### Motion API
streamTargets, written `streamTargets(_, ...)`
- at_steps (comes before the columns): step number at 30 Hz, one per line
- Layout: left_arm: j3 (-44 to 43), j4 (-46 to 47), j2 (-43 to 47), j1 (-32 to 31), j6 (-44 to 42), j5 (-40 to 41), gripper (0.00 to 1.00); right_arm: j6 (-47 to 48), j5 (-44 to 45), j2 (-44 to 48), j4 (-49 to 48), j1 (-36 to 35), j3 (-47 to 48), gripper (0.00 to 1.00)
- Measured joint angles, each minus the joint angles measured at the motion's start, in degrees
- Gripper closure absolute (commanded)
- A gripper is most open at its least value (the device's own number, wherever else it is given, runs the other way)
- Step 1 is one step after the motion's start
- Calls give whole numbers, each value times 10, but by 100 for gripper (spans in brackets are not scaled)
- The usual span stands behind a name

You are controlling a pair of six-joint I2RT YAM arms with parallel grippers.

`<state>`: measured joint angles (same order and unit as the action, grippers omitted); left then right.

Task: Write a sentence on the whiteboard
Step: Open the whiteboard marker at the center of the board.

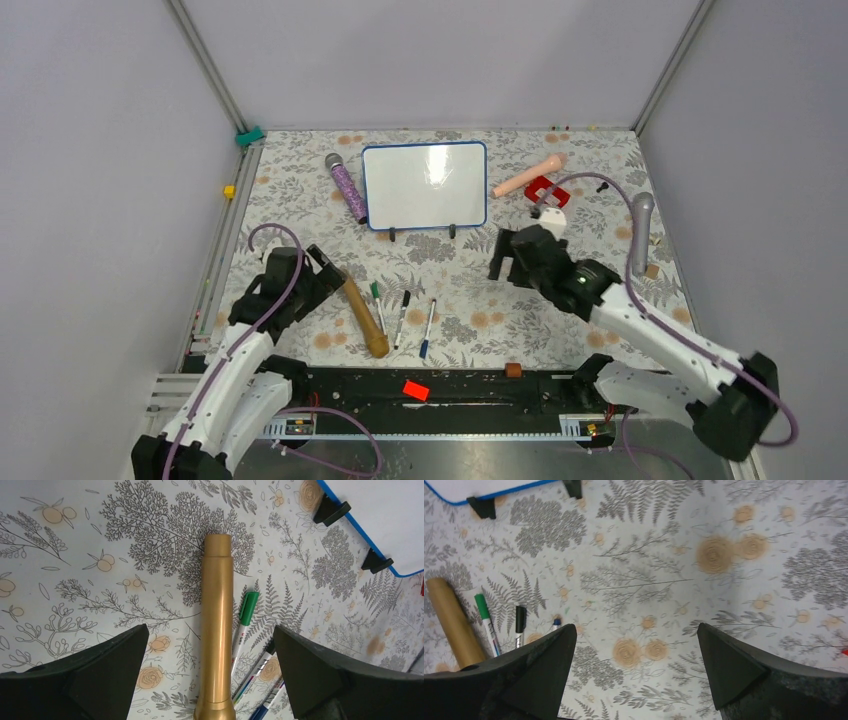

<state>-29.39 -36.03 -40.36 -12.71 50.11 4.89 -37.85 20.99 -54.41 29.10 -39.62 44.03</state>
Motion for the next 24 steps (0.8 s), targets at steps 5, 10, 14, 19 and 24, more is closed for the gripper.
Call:
streamTargets(5,9,8,-22,-18,22,0,2,-54,49,-155,12,-119,101,1)
streamTargets(10,18,31,-57,-57,43,8,4,-75,66,-244,13,-189,164,0)
streamTargets(14,19,49,-96,-112,71,35,10,-85,82,-263,15,-209,180,0)
streamTargets(19,19,60,-175,-165,110,78,29,-103,104,-263,23,-219,179,1)
streamTargets(24,1,64,-247,-167,126,113,73,-119,127,-238,23,-220,148,1)
